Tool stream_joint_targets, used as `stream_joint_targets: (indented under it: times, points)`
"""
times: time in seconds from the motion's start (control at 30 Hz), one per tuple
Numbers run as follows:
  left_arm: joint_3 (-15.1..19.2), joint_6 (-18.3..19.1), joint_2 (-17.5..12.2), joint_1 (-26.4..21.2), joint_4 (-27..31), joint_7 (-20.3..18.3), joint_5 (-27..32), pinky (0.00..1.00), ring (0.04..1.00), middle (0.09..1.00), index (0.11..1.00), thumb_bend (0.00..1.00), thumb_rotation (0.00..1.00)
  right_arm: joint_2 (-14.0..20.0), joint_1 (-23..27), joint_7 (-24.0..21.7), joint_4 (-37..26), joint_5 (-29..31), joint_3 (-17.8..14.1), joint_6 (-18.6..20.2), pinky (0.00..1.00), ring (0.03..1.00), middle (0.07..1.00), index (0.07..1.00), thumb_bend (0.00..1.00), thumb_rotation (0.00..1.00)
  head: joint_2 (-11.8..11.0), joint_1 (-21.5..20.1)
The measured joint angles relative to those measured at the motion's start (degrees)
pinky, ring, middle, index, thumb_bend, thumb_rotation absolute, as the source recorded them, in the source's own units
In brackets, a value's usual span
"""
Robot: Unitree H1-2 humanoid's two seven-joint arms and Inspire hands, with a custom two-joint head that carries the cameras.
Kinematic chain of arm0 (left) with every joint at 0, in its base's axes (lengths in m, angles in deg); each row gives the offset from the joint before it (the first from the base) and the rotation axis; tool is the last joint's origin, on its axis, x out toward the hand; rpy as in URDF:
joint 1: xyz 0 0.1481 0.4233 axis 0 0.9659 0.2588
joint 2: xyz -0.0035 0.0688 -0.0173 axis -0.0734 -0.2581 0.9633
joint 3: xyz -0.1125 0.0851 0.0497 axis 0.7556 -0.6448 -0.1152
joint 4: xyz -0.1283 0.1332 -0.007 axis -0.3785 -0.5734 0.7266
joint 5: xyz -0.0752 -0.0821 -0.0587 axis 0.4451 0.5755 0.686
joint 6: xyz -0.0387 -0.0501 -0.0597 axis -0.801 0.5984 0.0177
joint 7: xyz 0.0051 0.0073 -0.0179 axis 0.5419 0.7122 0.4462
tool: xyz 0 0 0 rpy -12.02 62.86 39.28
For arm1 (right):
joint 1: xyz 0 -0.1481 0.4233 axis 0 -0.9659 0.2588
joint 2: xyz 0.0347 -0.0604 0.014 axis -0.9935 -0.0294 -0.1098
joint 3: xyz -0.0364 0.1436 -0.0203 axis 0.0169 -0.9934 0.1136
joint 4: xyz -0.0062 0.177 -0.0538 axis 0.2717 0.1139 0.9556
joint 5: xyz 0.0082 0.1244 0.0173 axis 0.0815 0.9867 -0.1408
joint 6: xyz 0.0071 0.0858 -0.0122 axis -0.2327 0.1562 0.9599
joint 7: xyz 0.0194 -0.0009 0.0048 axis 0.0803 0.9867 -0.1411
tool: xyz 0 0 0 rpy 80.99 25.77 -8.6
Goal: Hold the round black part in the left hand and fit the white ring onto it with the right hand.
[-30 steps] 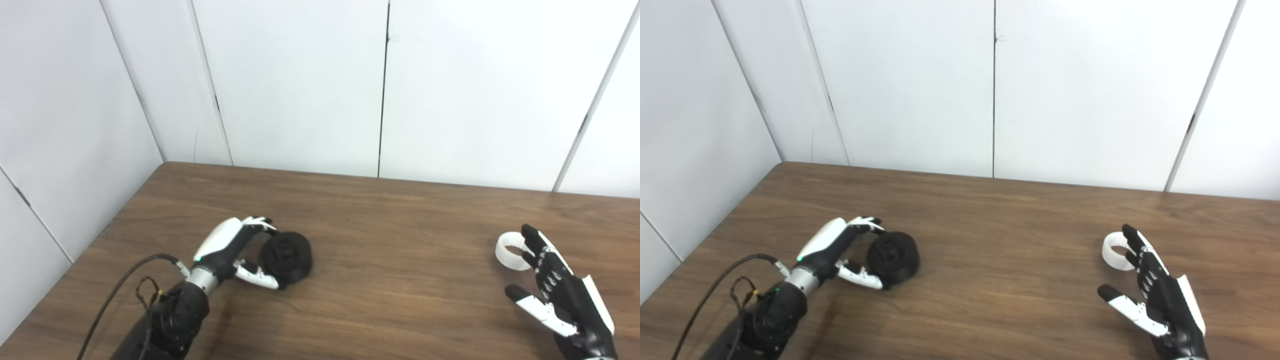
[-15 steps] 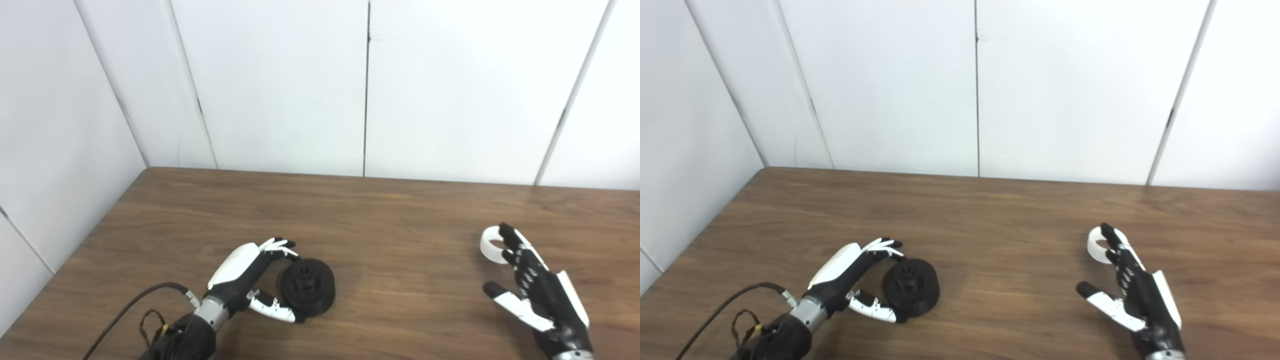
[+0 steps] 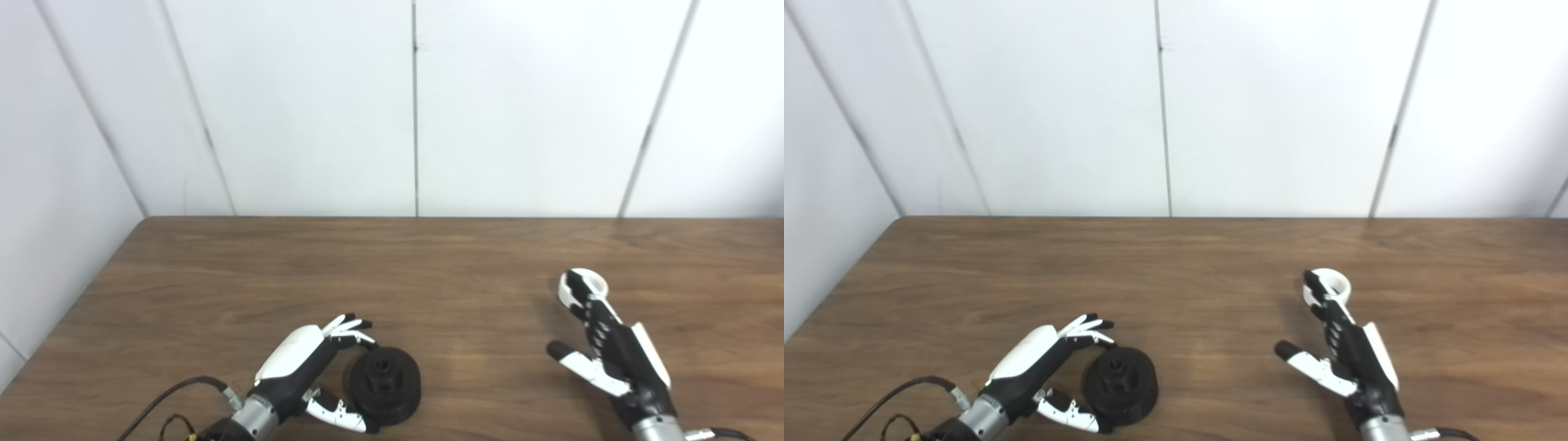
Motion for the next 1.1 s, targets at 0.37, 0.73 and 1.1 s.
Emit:
stream_joint_targets:
  times: [0.37,0.73,1.1]
  points:
    - [-0.84,-0.71,1.72,0.31,0.05,-0.47,0.01,0.97,0.993,0.929,0.649,0.81,0.25,-0.98,-1.11,1.66,-1.93,-1.99,0.22,2.64,0.98,0.986,0.956,0.947,0.91,0.54,3.42,-3.25]
    - [-1.08,-0.40,3.60,0.24,0.37,-2.01,-0.25,0.95,0.988,0.925,0.648,0.82,0.23,-0.73,-1.16,1.64,-3.89,-0.61,-0.37,4.95,0.97,0.984,0.953,0.950,0.92,0.54,6.50,-3.96]
    - [-1.44,-0.49,5.39,0.08,0.48,-1.93,-0.81,0.92,0.984,0.920,0.642,0.81,0.22,-0.30,-1.42,1.62,-5.83,0.00,-0.41,7.07,0.97,0.984,0.948,0.946,0.94,0.55,8.96,-5.19]
